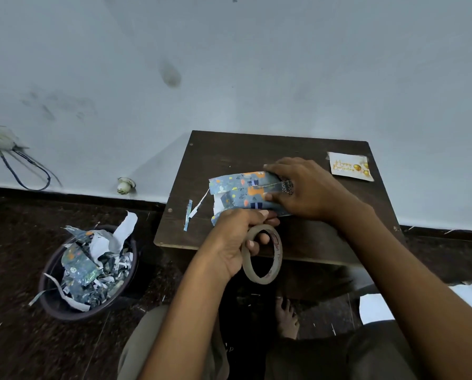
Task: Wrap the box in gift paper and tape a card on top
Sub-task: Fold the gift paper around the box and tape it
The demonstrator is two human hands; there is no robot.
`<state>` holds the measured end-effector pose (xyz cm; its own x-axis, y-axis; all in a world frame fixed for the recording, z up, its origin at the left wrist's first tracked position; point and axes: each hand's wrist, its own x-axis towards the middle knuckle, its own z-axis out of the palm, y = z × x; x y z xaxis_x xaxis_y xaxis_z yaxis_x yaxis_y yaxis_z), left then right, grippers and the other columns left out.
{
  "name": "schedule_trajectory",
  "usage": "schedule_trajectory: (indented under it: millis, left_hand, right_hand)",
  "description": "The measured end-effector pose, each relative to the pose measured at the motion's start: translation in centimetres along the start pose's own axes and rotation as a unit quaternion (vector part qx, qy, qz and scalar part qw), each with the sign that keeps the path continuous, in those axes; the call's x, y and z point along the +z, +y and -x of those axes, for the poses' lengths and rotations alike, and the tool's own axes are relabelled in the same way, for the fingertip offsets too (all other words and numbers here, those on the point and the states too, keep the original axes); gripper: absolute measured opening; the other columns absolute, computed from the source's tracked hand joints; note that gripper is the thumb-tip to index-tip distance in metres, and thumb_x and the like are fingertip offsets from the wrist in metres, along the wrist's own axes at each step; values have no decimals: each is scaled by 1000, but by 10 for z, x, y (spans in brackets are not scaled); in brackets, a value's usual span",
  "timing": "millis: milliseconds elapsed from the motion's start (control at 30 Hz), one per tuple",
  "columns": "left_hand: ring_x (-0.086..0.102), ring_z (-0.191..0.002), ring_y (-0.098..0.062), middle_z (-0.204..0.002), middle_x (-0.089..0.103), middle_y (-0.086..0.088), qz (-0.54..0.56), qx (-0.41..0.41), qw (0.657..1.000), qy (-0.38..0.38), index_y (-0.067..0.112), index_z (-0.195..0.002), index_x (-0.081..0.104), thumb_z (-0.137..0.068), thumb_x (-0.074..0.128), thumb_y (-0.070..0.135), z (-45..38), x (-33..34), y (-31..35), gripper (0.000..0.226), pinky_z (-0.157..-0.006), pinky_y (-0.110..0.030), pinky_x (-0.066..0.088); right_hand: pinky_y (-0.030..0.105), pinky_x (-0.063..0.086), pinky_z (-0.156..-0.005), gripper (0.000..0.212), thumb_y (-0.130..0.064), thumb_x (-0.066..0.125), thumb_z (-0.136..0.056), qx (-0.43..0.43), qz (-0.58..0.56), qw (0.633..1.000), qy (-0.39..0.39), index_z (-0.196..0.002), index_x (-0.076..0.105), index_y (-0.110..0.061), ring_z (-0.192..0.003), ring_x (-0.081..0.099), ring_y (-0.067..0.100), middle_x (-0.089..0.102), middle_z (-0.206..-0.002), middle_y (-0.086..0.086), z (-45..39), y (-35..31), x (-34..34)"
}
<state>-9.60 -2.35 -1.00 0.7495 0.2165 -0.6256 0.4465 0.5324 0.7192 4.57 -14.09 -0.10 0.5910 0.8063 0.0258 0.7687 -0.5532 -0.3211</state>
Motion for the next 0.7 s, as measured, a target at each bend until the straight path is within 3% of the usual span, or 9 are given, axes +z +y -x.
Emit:
schedule_trajectory:
  millis: [167, 367, 533, 700]
  left_hand:
    - [47, -39, -7, -87, 75, -12, 12, 4, 1000, 11, 0, -94, 70, -98, 56, 6, -3, -6, 0, 15, -30, -11, 25]
    - [47, -40, -7, -96, 72, -15, 26, 13, 1000, 12, -7, -113, 68, -97, 58, 8, -5, -7, -4, 24, -30, -12, 25]
    - [47, -40, -8, -93, 74, -13, 36, 26, 999, 32, -7, -114, 69, -97, 59, 8, -2, -4, -5, 25, -31, -12, 24]
    - [47, -40, -8, -92, 75, -10, 16, 44, 998, 43, -5, -111, 71, -97, 61, 12, -2, -3, -2, 24, -31, -13, 24]
  right_hand:
    - [48, 50, -98, 55, -46, 71, -90, 9, -24, 998, 61, -137, 64, -18, -131, 46, 20, 54, -140, 1, 15, -3, 10]
    - [33, 43, -79, 35, -37, 71, -92, 14, 19, 991, 134, -119, 73, -13, -112, 52, 24, 57, -121, 6, 25, -14, 24]
    - [42, 48, -75, 19, -14, 75, -87, 13, 3, 982, 187, -105, 78, -10, -91, 58, 27, 62, -98, 5, 28, -9, 21]
    - [42, 55, -78, 26, -14, 77, -81, 55, -44, 980, 189, -108, 78, -15, -97, 62, 21, 68, -105, -1, 29, 2, 14]
